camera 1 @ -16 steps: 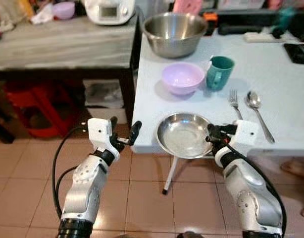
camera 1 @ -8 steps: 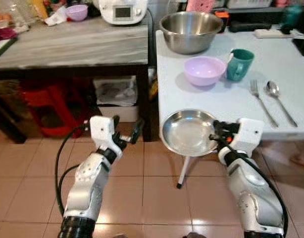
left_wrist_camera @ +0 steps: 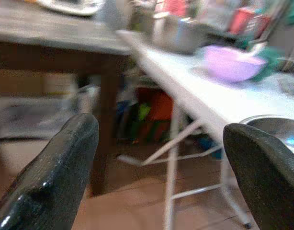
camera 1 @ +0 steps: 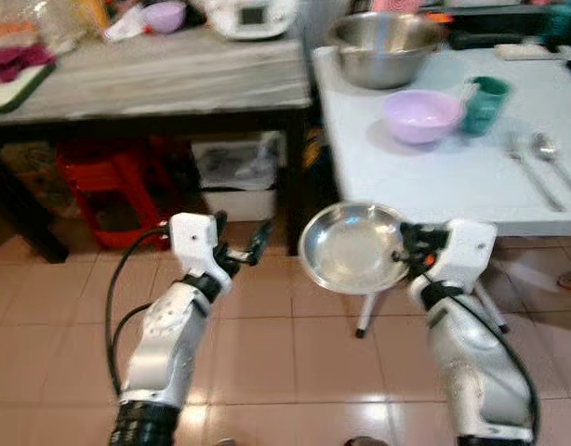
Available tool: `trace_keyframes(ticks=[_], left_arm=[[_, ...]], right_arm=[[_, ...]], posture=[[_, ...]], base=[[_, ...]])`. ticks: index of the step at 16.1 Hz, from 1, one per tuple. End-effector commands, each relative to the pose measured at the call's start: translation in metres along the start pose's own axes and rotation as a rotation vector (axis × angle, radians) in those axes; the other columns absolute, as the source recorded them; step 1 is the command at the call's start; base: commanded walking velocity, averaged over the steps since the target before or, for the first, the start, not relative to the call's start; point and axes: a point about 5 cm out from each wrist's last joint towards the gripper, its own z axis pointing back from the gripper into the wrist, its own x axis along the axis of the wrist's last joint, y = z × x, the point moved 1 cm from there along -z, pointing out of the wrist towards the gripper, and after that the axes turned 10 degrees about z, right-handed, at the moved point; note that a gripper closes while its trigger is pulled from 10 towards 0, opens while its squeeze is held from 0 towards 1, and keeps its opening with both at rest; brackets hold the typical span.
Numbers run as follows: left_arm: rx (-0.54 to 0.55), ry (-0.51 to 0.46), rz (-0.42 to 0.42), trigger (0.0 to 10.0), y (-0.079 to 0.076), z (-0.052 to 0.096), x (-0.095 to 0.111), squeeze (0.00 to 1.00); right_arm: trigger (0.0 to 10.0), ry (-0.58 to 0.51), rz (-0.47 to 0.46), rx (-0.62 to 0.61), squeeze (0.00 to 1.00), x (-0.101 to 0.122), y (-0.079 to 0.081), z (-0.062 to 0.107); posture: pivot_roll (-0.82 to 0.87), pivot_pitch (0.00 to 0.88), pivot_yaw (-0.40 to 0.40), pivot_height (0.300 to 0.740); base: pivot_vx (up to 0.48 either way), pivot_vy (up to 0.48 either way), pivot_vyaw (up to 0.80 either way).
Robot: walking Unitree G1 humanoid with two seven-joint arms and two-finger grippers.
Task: Setting the table
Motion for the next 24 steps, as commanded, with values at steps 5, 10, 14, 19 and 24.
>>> trace_keyframes(ticks=[5, 10, 14, 19, 24], left_arm=[[0.033, -0.020, -0.013, 10.0, 0.0048, 0.0007, 0.0059, 0.00], [0.041, -0.030, -0.023, 10.0, 0.0064, 0.0003, 0.0096, 0.00], [0.038, -0.031, -0.023, 10.0, 0.0057, -0.0001, 0.0097, 0.00], [0.041, -0.023, -0.016, 10.0, 0.0058, 0.0006, 0.0074, 0.00], [0.032, -0.023, -0.007, 10.0, 0.0021, -0.0005, 0.0054, 0.00]], right_arm=[[10.0, -0.044, 0.020, 0.016, 0.00, 0.0069, 0.0038, 0.0029], [10.0, -0.063, 0.031, 0.017, 0.00, 0.0088, 0.0040, 0.0033], [10.0, -0.070, 0.025, 0.018, 0.00, 0.0097, 0.0045, 0.0023], [10.0, -0.080, 0.030, 0.024, 0.00, 0.0110, 0.0053, 0.0025], [10.0, -0.087, 0.031, 0.024, 0.00, 0.0120, 0.0038, 0.0032]], posture=[[-0.17, 0.129, 0.079, 0.740], [-0.16, 0.126, 0.079, 0.740], [-0.16, 0.121, 0.078, 0.740], [-0.16, 0.121, 0.075, 0.740], [-0.17, 0.120, 0.071, 0.740]], base=[[0.000, 0.070, 0.00], [0.000, 0.000, 0.09], [0.070, 0.000, 0.12], [0.350, 0.000, 0.00], [0.480, 0.000, 0.00]])
